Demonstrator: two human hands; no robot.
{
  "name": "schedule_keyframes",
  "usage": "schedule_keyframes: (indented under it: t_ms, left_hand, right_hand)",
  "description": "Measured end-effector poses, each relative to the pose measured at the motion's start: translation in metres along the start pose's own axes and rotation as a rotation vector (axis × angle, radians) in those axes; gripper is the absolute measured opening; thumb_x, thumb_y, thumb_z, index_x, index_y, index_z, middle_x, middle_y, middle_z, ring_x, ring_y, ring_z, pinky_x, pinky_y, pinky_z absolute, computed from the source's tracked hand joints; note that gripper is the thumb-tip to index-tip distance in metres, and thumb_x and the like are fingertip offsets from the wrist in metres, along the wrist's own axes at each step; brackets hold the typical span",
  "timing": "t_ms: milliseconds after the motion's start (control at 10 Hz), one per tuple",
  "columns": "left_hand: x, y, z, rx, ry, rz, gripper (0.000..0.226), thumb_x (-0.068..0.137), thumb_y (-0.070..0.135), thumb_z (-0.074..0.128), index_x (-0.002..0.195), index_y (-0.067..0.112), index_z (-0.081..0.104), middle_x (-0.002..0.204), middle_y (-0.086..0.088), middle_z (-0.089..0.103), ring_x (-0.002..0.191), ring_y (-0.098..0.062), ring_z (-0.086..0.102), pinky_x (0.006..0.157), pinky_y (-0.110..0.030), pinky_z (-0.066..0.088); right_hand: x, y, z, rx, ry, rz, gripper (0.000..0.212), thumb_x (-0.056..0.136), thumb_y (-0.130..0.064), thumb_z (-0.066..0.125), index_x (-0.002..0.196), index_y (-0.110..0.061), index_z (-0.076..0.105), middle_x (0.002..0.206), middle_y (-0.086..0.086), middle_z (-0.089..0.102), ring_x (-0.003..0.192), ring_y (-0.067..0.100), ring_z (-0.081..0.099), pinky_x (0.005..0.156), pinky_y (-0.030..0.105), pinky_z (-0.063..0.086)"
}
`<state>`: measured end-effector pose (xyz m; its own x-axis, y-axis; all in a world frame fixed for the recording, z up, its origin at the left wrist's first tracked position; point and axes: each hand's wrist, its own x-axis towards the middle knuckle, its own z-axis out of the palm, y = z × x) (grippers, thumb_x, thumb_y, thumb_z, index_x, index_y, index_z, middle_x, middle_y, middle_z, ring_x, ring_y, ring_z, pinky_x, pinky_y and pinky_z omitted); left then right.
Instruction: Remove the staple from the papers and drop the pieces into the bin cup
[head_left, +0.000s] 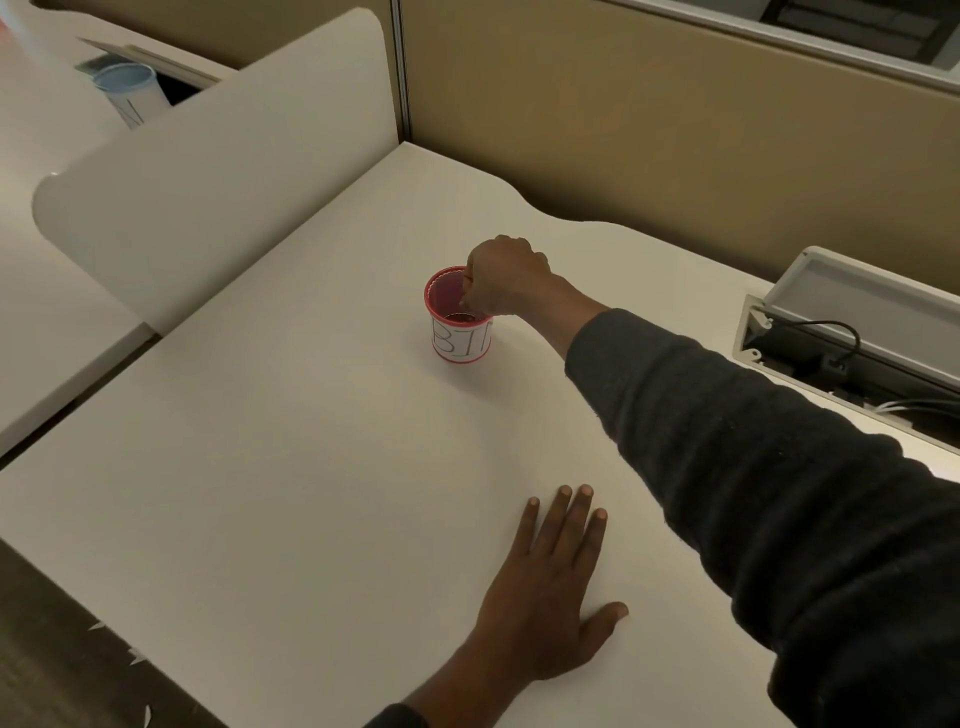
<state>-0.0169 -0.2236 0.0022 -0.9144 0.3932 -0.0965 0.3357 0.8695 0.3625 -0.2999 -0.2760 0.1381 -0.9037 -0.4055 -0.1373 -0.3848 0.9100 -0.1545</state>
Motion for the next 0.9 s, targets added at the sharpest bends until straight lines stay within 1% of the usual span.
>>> schedule_keyframes:
  t_ms: [100, 200, 300, 400, 500, 600, 700, 800, 900]
  left_hand:
    - [0.0, 0.001, -0.001, 0.005, -0.005, -0.001, 0.08, 0.099, 0.065, 0.021, 0.16, 0.015, 0.005, 0.167, -0.006, -0.015, 0.153, -0.025, -0.018, 0.122, -0.057, 0.004]
    - [0.001, 0.002, -0.003, 0.002, -0.013, 0.001, 0.08, 0.099, 0.065, 0.02, 0.16, 0.015, 0.004, 0.167, -0.006, -0.016, 0.153, -0.024, -0.02, 0.122, -0.056, 0.002]
    - [0.0, 0.001, -0.002, 0.004, -0.004, -0.001, 0.08, 0.099, 0.065, 0.021, 0.16, 0.014, 0.008, 0.168, -0.007, -0.011, 0.154, -0.026, -0.015, 0.122, -0.057, 0.005]
    - [0.0, 0.0, 0.0, 0.006, 0.005, 0.006, 0.08, 0.099, 0.065, 0.021, 0.159, 0.014, 0.009, 0.168, -0.007, -0.008, 0.154, -0.027, -0.013, 0.122, -0.058, 0.006]
    - [0.001, 0.0, 0.001, 0.01, 0.012, 0.007, 0.08, 0.099, 0.065, 0.021, 0.159, 0.014, 0.01, 0.168, -0.008, -0.006, 0.154, -0.028, -0.011, 0.122, -0.058, 0.008]
    - [0.0, 0.0, 0.002, 0.011, 0.012, 0.013, 0.08, 0.099, 0.064, 0.021, 0.159, 0.013, 0.01, 0.168, -0.008, -0.005, 0.154, -0.028, -0.011, 0.122, -0.058, 0.009]
    - [0.001, -0.001, 0.001, 0.014, 0.009, -0.009, 0.081, 0.099, 0.065, 0.021, 0.16, 0.014, 0.009, 0.168, -0.008, -0.006, 0.154, -0.028, -0.01, 0.122, -0.057, 0.009]
    - [0.0, 0.004, -0.003, 0.012, -0.022, -0.013, 0.082, 0.098, 0.067, 0.02, 0.16, 0.016, 0.001, 0.167, -0.006, -0.014, 0.153, -0.027, -0.018, 0.123, -0.056, 0.003]
    - [-0.001, 0.005, -0.005, 0.017, -0.014, -0.026, 0.083, 0.097, 0.068, 0.021, 0.16, 0.018, -0.001, 0.167, -0.005, -0.017, 0.152, -0.026, -0.02, 0.123, -0.054, 0.0]
  right_hand:
    - [-0.002, 0.0, 0.002, 0.013, 0.028, -0.006, 0.033, 0.085, -0.03, 0.069, 0.115, -0.016, 0.066, 0.117, 0.005, 0.063, 0.111, 0.027, 0.055, 0.091, 0.04, 0.047]
    - [-0.003, 0.0, 0.002, 0.018, 0.092, -0.023, 0.035, 0.087, -0.035, 0.069, 0.116, -0.016, 0.068, 0.119, 0.004, 0.062, 0.113, 0.027, 0.055, 0.091, 0.041, 0.047]
    - [-0.006, -0.002, 0.002, 0.005, 0.149, -0.047, 0.042, 0.087, -0.044, 0.069, 0.116, -0.015, 0.068, 0.119, 0.005, 0.06, 0.114, 0.027, 0.054, 0.09, 0.041, 0.045]
    - [-0.01, -0.002, 0.003, -0.01, 0.168, -0.084, 0.033, 0.09, -0.031, 0.064, 0.12, -0.016, 0.069, 0.12, 0.006, 0.062, 0.113, 0.027, 0.054, 0.089, 0.039, 0.045]
    - [-0.013, -0.003, 0.003, 0.041, 0.215, -0.094, 0.03, 0.09, -0.026, 0.063, 0.118, -0.017, 0.069, 0.117, 0.006, 0.065, 0.11, 0.025, 0.057, 0.087, 0.036, 0.047]
    - [-0.019, -0.002, 0.001, 0.226, 0.276, -0.041, 0.021, 0.09, -0.02, 0.064, 0.11, -0.014, 0.067, 0.107, 0.005, 0.07, 0.1, 0.023, 0.063, 0.075, 0.03, 0.049]
    - [-0.027, 0.003, 0.0, 0.375, 0.273, -0.027, 0.019, 0.089, -0.009, 0.057, 0.104, -0.014, 0.068, 0.102, 0.004, 0.071, 0.094, 0.022, 0.064, 0.07, 0.026, 0.047]
    - [-0.045, 0.015, -0.007, 0.427, 0.295, -0.007, 0.022, 0.089, -0.01, 0.056, 0.104, -0.014, 0.071, 0.099, 0.002, 0.071, 0.088, 0.016, 0.061, 0.068, 0.023, 0.044]
    - [-0.075, 0.046, -0.008, 0.389, 0.372, 0.016, 0.015, 0.092, -0.018, 0.058, 0.098, -0.015, 0.072, 0.095, 0.001, 0.072, 0.081, 0.011, 0.057, 0.065, 0.02, 0.039]
